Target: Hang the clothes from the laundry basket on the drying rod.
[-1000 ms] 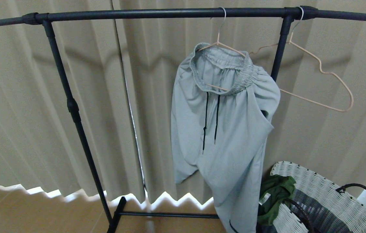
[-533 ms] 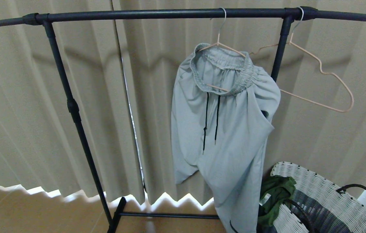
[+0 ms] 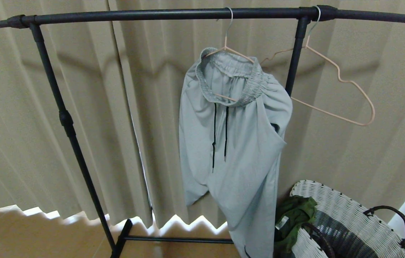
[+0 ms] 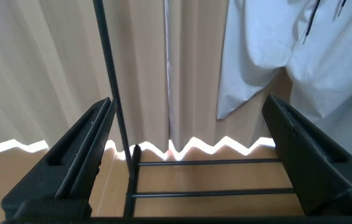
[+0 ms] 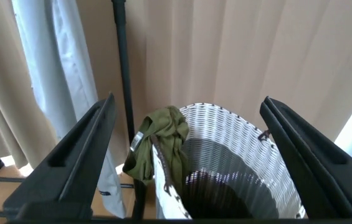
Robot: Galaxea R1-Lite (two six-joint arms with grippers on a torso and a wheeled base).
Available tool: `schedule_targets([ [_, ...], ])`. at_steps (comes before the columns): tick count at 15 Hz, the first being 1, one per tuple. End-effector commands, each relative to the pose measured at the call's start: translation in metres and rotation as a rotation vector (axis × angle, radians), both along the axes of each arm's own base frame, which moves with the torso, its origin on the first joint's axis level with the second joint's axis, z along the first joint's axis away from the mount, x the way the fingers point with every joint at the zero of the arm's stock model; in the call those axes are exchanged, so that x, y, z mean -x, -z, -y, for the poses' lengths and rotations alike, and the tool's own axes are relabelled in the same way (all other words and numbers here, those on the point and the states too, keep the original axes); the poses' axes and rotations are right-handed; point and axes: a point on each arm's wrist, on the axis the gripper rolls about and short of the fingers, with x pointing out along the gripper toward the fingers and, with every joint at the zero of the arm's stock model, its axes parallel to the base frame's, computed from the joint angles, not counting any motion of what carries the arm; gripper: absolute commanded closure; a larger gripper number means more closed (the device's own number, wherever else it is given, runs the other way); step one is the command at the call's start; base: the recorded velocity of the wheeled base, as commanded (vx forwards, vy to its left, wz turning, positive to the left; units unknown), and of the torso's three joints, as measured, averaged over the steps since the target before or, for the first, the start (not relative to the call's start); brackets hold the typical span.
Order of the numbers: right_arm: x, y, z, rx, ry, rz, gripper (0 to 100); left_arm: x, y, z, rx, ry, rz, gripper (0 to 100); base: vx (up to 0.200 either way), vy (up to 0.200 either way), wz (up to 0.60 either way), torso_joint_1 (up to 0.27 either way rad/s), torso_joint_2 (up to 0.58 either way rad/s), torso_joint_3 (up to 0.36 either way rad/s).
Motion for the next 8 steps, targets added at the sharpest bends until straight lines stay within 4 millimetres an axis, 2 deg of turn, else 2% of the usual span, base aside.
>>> schedule_targets([
  [1,0.0,0.0,0.0,0.001,-0.001,0.001,0,0.0001,-0.0001,0.0,0.0,-0.001,0.001,0,0.0,0.0,0.0,0.0,0.0,0.0],
  [2,0.0,0.0,0.0,0.001,-0.001,0.001,0,0.0001,-0.0001,0.0,0.0,-0.001,0.001,0,0.0,0.0,0.0,0.0,0.0,0.0],
  [8,0.0,-0.0002,0.0,0.005,-0.002,0.002,0,0.0001,-0.0001,0.0,-0.003,0.0,0.001,0,0.2,0.0,0.0,0.004,0.0,0.001],
])
